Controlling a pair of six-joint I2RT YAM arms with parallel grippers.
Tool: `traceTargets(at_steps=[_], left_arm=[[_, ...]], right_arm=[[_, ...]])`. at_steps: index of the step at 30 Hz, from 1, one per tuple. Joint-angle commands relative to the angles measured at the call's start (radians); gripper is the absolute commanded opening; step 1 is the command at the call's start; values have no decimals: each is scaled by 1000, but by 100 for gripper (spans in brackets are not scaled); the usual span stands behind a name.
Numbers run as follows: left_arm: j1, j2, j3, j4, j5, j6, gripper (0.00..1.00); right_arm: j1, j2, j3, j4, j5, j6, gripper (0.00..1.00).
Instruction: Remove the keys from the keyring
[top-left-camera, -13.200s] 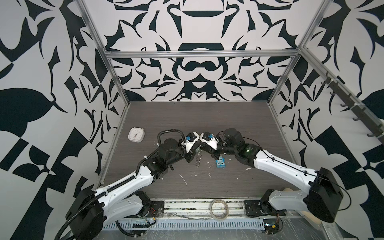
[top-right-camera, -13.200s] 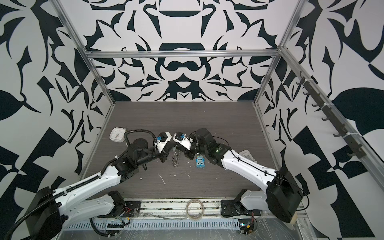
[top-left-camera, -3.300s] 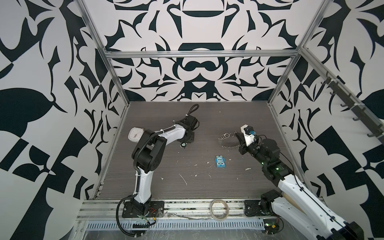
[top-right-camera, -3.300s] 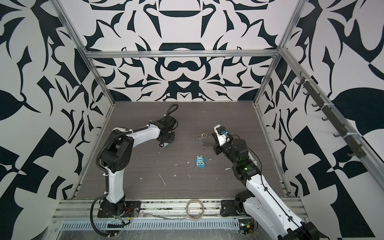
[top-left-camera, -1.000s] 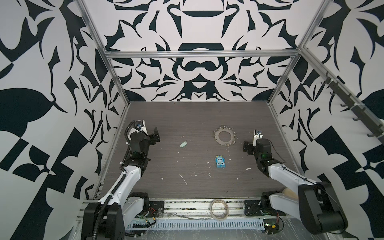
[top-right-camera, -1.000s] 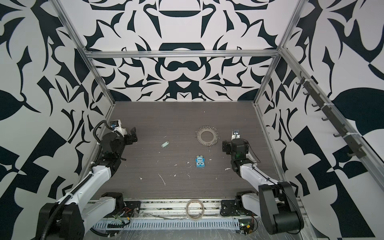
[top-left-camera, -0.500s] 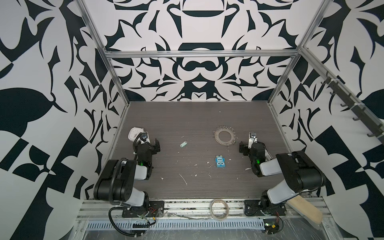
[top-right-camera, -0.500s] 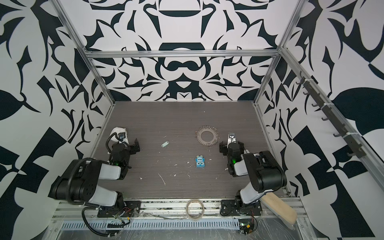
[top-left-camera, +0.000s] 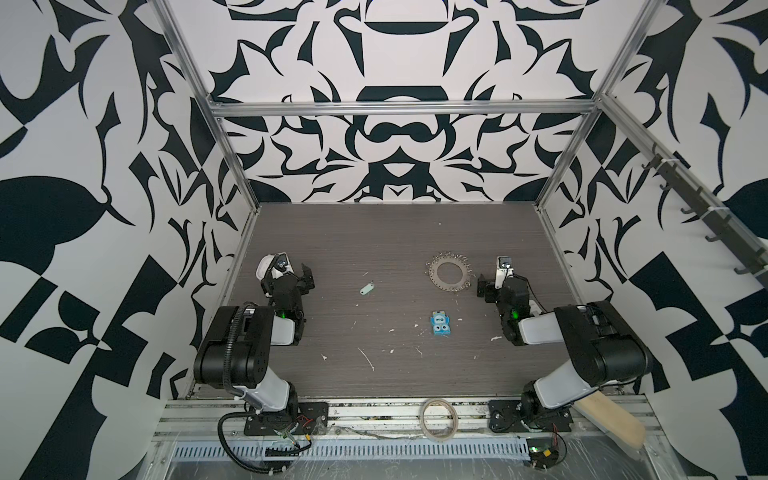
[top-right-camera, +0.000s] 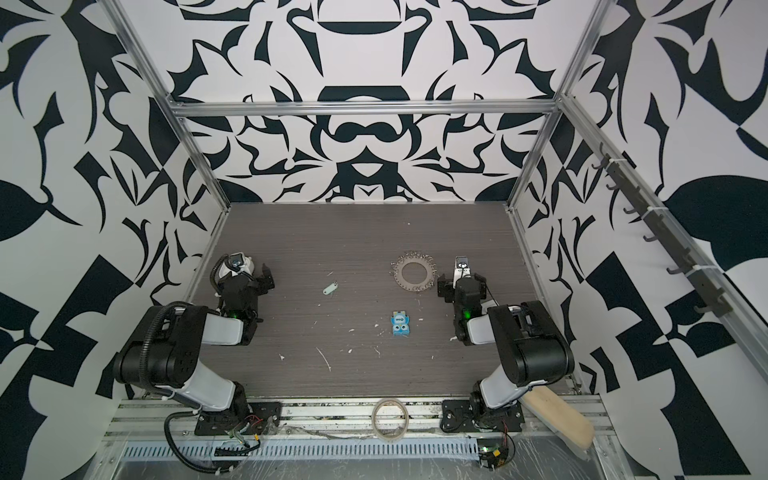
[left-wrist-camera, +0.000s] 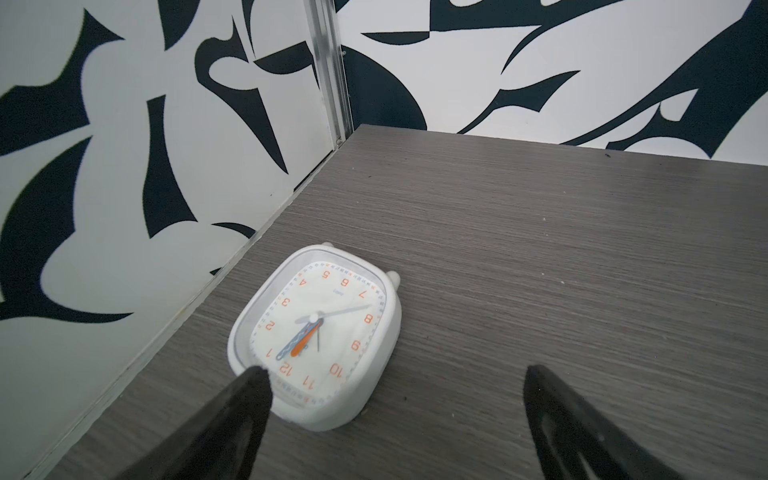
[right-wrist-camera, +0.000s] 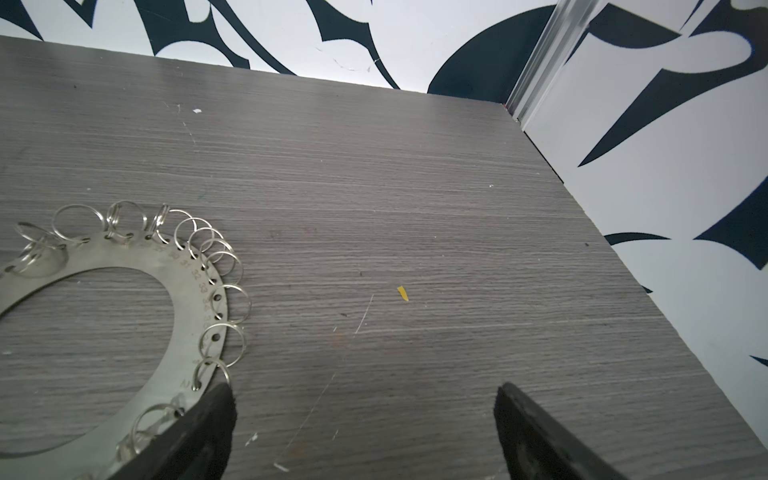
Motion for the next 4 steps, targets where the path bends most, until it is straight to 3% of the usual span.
traceTargets(at_steps=[1, 4], left_arm=[[5, 3, -1, -4, -16, -16, 99], [4, 3, -2, -5, -16, -17, 99]], right_arm=[[-10, -12, 26, -1, -30, 9, 100], [-31, -20, 32, -24, -79, 12, 100]])
